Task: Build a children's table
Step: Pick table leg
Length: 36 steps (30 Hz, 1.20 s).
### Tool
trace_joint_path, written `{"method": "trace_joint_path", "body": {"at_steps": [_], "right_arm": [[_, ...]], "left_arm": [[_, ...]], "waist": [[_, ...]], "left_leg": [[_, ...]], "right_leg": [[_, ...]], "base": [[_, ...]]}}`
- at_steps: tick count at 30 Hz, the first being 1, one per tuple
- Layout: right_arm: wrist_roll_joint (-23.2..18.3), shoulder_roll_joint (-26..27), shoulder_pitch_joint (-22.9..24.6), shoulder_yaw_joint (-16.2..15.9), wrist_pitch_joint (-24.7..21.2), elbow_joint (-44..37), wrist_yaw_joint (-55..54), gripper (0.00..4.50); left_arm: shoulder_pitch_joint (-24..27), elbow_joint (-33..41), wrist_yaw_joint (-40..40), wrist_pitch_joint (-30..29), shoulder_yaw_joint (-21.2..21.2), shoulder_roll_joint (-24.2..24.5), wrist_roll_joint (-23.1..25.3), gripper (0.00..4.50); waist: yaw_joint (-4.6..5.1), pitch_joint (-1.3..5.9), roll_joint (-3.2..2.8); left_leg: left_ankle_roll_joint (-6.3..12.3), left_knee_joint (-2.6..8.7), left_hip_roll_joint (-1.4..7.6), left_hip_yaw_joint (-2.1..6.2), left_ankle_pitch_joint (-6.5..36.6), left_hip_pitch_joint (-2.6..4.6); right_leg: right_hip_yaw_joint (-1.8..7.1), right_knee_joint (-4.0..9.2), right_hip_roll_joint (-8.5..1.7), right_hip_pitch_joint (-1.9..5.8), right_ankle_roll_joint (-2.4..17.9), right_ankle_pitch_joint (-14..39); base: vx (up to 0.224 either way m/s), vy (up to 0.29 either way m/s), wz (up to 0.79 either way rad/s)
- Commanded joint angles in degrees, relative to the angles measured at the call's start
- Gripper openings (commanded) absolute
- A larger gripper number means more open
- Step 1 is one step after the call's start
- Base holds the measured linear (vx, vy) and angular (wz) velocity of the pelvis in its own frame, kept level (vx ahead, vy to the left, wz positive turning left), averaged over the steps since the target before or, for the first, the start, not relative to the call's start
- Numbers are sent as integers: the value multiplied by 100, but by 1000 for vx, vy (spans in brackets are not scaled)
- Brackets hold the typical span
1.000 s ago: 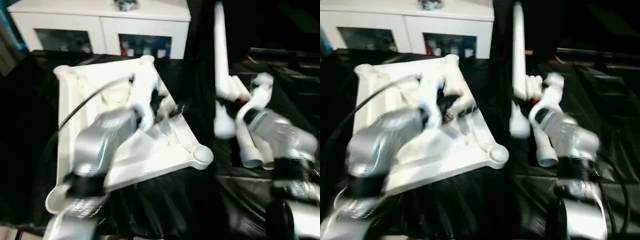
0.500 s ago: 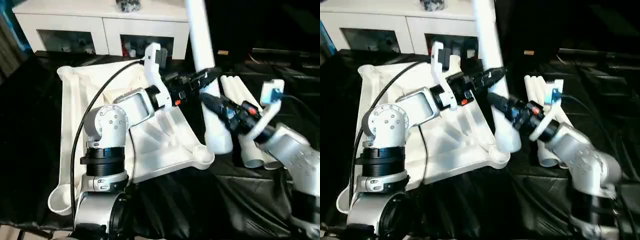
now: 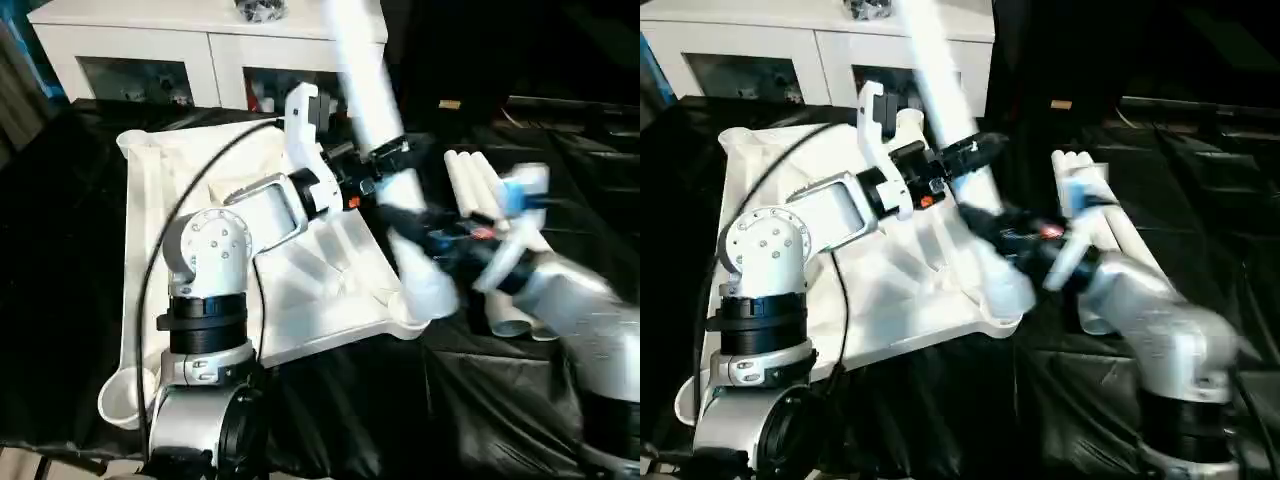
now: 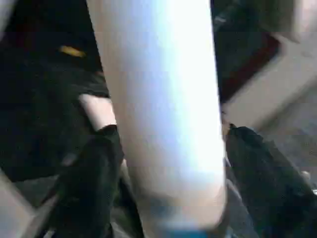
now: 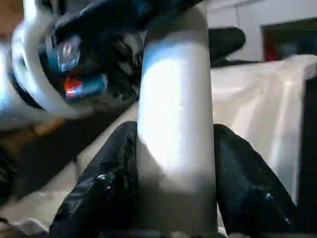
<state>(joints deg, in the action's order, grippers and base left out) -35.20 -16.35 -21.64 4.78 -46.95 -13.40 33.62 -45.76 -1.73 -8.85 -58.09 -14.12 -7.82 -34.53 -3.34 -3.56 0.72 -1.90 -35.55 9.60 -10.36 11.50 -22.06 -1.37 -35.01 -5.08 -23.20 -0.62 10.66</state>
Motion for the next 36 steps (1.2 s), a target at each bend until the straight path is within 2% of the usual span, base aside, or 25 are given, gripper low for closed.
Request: {"method": "trace_joint_path", "body": {"at_steps": [1,2,3,4,8,10,14,15,17,18,20,21,23,24,25,26,29,32,36], "right_arm": [[383,90,-164,-251,347,-213,-274,181],[603,164,-211,-413,548,-223,-400,181],[707,190,-232,-492,643,-226,-451,181],[739,198,-241,-518,666,-225,-488,181],[1015,344,-352,-716,768,-269,-895,181],[1104,382,-363,-788,797,-290,-951,181],[1265,416,-381,-927,883,-274,-989,181],[1316,469,-417,-948,942,-218,-1012,181],[1217,522,-439,-908,890,-181,-979,181],[1069,532,-451,-819,812,-144,-937,237],[968,529,-462,-722,759,-83,-902,251],[728,439,-433,-568,641,-18,-677,259],[317,220,-361,-349,453,56,-181,283],[162,115,-338,-273,387,91,45,291],[40,21,-324,-218,326,110,230,291],[-266,-190,-276,-99,165,102,674,304],[-682,-476,-266,58,-102,117,1213,327],[-920,-784,-294,81,-285,208,1721,343],[-1036,-1089,-297,-29,-389,319,2224,343]], "left_arm": [[-313,-179,552,249,-89,-852,229,320],[-287,-256,766,409,-56,-866,406,320],[-270,-290,859,492,-28,-866,505,301],[-261,-298,887,522,-12,-863,537,286],[-219,-350,1194,710,-190,-1037,465,272],[-214,-353,1255,748,-186,-1057,386,246],[-209,-379,1373,827,-143,-1056,200,236],[-190,-386,1368,856,-110,-1052,61,223],[-170,-372,1295,833,-78,-1037,-9,211],[-136,-336,1133,830,37,-962,-63,206],[-122,-324,873,809,153,-867,-121,200],[-107,-313,659,814,288,-750,-125,196],[-50,-254,51,819,604,-424,-180,185],[-45,-252,-178,808,714,-291,-217,183],[-55,-263,-333,788,764,-190,-255,183],[-86,-276,-671,728,851,37,-418,182],[-133,-275,-1184,588,946,328,-689,182],[-212,-279,-1762,459,910,482,-997,182],[-287,-323,-2231,419,830,514,-1192,182]], "waist": [[-7,400,42],[-15,403,-3],[-6,411,-9],[-4,419,1],[-12,429,-10],[-19,429,-18],[-12,418,-7],[-9,420,24],[-9,419,1],[-10,418,-4],[-8,417,-8],[-16,417,-35],[-40,427,-37],[-69,432,-57],[-71,430,-44],[-77,431,-38],[-91,431,-27],[-81,430,-10],[-80,419,-45]], "left_leg": [[127,437,235,97,497,74],[87,443,244,109,499,77],[55,441,252,112,482,87],[50,443,253,119,439,77],[82,429,245,116,277,79],[97,429,250,118,290,80],[63,437,251,113,390,72],[59,433,250,104,413,73],[46,441,253,111,423,68],[43,442,253,110,446,74],[31,444,254,108,467,80],[43,446,254,107,510,89],[78,439,259,101,476,99],[86,434,268,101,489,120],[119,429,267,96,432,96],[160,429,257,99,365,73],[269,416,242,96,349,54],[282,402,241,85,422,59],[232,409,263,82,586,86]], "right_leg": [[141,425,-226,294,1145,843],[142,408,-237,293,1129,853],[137,415,-223,275,1112,770],[130,393,-221,295,1109,639],[121,343,-217,304,1232,206],[112,336,-228,307,1278,152],[106,345,-234,316,1264,262],[106,350,-229,318,1244,279],[102,341,-234,315,1236,314],[101,346,-235,314,1230,333],[98,350,-228,310,1209,337],[97,352,-227,308,1204,351],[95,344,-225,321,1223,202],[93,337,-228,316,1244,166],[93,321,-224,327,1288,20],[87,314,-237,347,1331,-63],[84,307,-258,377,1455,-7],[85,325,-269,376,1488,245],[77,365,-266,349,1496,691]], "base": [[0,0,0],[0,0,0],[0,0,0],[0,0,0],[0,0,0],[0,0,0],[0,0,0],[0,0,0],[0,0,0],[0,0,0],[0,0,0],[0,0,0],[0,0,0],[0,0,0],[0,0,0],[0,0,0],[0,0,0],[0,0,0],[0,0,0]]}}
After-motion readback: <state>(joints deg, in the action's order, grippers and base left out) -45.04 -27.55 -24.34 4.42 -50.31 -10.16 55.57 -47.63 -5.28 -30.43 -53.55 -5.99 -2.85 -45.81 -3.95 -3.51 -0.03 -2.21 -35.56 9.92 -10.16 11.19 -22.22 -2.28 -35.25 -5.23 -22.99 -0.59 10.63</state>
